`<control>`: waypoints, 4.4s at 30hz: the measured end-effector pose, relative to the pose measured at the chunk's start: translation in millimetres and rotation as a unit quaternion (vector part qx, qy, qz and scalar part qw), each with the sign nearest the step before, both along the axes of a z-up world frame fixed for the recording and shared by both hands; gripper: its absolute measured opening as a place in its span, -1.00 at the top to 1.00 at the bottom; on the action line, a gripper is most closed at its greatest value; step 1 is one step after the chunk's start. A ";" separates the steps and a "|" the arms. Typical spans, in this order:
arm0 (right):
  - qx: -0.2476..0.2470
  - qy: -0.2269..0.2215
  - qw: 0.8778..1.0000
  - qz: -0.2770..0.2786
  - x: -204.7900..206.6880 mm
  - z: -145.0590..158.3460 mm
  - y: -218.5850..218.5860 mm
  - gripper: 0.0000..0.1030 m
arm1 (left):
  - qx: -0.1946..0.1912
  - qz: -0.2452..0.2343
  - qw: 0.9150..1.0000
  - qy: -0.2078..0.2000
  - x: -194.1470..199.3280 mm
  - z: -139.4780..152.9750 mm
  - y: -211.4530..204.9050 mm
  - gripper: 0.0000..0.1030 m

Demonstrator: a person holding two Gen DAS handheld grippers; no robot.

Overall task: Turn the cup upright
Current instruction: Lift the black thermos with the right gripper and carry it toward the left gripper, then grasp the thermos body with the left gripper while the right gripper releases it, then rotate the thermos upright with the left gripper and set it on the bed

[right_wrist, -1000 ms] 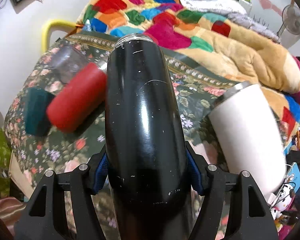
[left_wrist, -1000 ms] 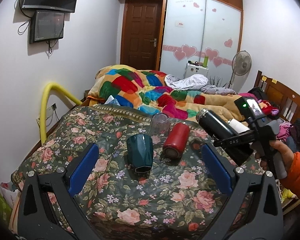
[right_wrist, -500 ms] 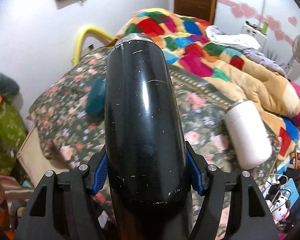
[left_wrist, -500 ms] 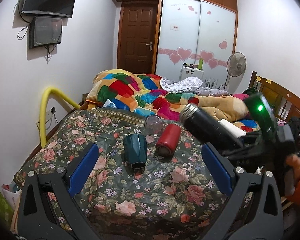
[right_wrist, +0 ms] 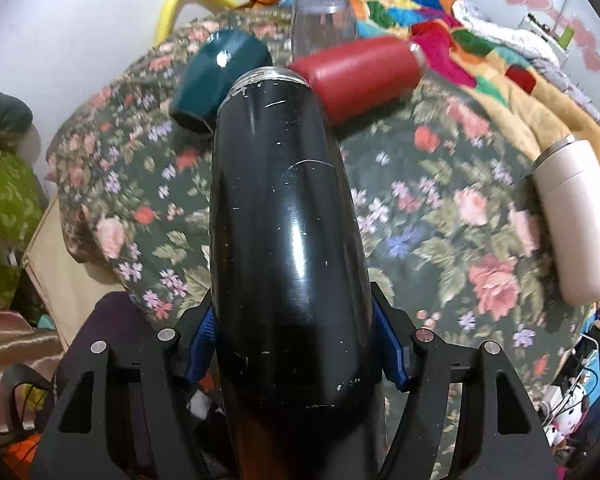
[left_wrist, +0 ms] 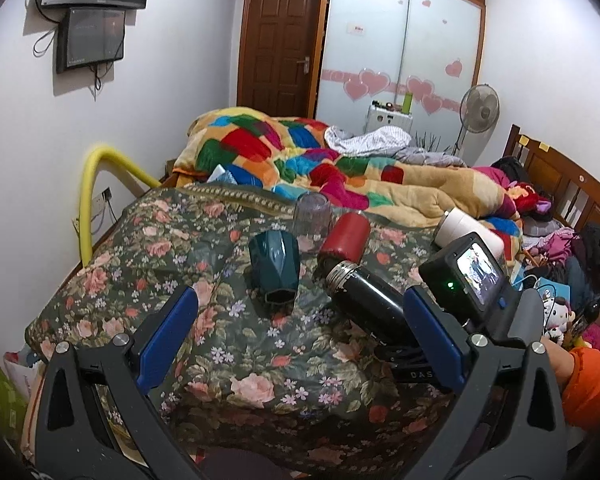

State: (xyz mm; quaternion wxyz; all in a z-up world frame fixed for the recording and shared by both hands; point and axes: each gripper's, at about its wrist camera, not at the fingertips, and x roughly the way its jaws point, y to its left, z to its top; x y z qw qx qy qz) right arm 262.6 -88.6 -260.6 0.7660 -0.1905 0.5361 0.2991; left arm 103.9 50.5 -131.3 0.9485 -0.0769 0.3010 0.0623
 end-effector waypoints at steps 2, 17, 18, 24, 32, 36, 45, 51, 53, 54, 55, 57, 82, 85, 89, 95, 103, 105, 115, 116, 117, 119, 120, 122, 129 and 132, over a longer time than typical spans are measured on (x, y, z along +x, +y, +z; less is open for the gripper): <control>-0.008 -0.001 1.000 0.003 -2.2 -4.0 2.3 -0.24 | -0.005 0.000 1.000 0.010 2.7 -5.8 2.2 -1.00; -0.013 0.031 0.999 0.013 3.8 -13.1 6.2 -0.26 | -0.077 -0.001 0.994 0.075 33.2 -43.9 13.6 -1.00; -0.011 0.034 0.999 0.013 2.9 -9.1 5.0 -0.26 | -0.084 -0.003 0.993 0.079 35.6 -45.9 14.3 -1.00; 0.009 -0.004 1.000 0.026 -11.3 30.3 -14.9 -0.26 | -0.125 -0.021 0.986 0.105 56.3 -55.9 12.3 -1.00; 0.053 -0.095 0.994 -0.031 -33.8 85.5 -72.0 -0.41 | -0.158 -0.041 0.968 0.192 100.3 -102.5 -10.6 -0.69; 0.062 -0.127 0.987 -0.071 -37.8 96.0 -93.2 -0.42 | -0.146 -0.043 0.965 0.214 109.6 -116.6 -23.4 -0.64; 0.080 -0.138 0.980 -0.116 -53.9 88.4 -115.3 -0.42 | -0.101 -0.030 0.964 0.245 131.1 -137.3 -35.4 -0.63; 0.095 -0.143 0.976 -0.132 -63.9 87.2 -123.0 -0.42 | -0.082 -0.024 0.961 0.264 148.8 -154.9 -39.6 -0.54; 0.102 -0.138 0.976 -0.136 -65.1 87.0 -124.2 -0.42 | -0.068 -0.025 0.963 0.260 151.6 -154.2 -43.5 -0.50; 0.104 -0.137 0.976 -0.138 -65.8 86.4 -124.8 -0.42 | -0.063 -0.026 0.964 0.258 151.7 -153.2 -45.6 -0.47; 0.105 -0.134 0.975 -0.140 -66.2 85.9 -125.8 -0.42 | -0.058 -0.029 0.966 0.251 150.4 -150.6 -48.2 -0.44; 0.105 -0.132 0.975 -0.142 -66.2 84.7 -127.1 -0.42 | -0.045 -0.033 0.970 0.237 147.0 -142.7 -54.1 -0.41; 0.139 -0.164 0.962 -0.166 -66.7 109.8 -138.7 -0.42 | 0.043 -0.095 0.994 0.020 124.9 7.5 -98.2 -0.23; 0.140 -0.165 0.962 -0.168 -64.1 110.3 -139.9 -0.42 | 0.050 -0.099 0.993 0.024 137.3 3.7 -102.2 -0.23; 0.138 -0.166 0.962 -0.168 -62.5 110.4 -140.2 -0.42 | 0.055 -0.105 0.992 0.039 143.5 -12.4 -108.3 -0.23; 0.136 -0.161 0.963 -0.168 -60.8 106.3 -140.5 -0.42 | 0.053 -0.116 0.990 0.059 139.8 -34.4 -114.1 -0.23; 0.135 -0.150 0.964 -0.172 -56.6 99.7 -141.3 -0.42 | 0.069 -0.131 0.987 0.064 134.0 -43.9 -121.9 -0.23; 0.135 -0.149 0.964 -0.172 -57.5 99.9 -140.8 -0.42 | 0.069 -0.132 0.987 0.067 131.1 -44.3 -121.9 -0.23; 0.139 -0.158 0.962 -0.173 -67.8 110.1 -137.6 -0.42 | 0.065 -0.150 0.982 0.095 126.0 -38.2 -117.8 -0.29; 0.140 -0.160 0.962 -0.173 -69.2 112.6 -137.4 -0.42 | 0.068 -0.154 0.981 0.093 121.6 -34.3 -118.7 -0.31; 0.141 -0.163 0.961 -0.173 -71.8 115.4 -137.2 -0.42 | 0.069 -0.157 0.981 0.090 116.7 -30.5 -119.2 -0.34; 0.143 -0.172 0.959 -0.173 -77.9 122.7 -137.1 -0.42 | 0.070 -0.161 0.981 0.082 107.1 -23.1 -118.1 -0.36; 0.144 -0.176 0.958 -0.173 -80.6 126.6 -136.6 -0.42 | 0.070 -0.163 0.981 0.074 99.1 -16.7 -116.8 -0.36; 0.148 -0.190 0.955 -0.174 -88.6 137.1 -136.3 -0.42 | 0.067 -0.165 0.982 0.058 84.6 -3.0 -112.8 -0.36; 0.184 -0.255 0.932 -0.182 -124.9 184.3 -137.8 -0.42 | 0.063 -0.153 0.984 -0.066 9.4 78.9 -90.8 -0.47; 0.203 -0.297 0.914 -0.188 -148.3 208.7 -139.7 -0.42 | 0.075 -0.142 0.978 -0.132 -26.8 113.4 -84.2 -0.57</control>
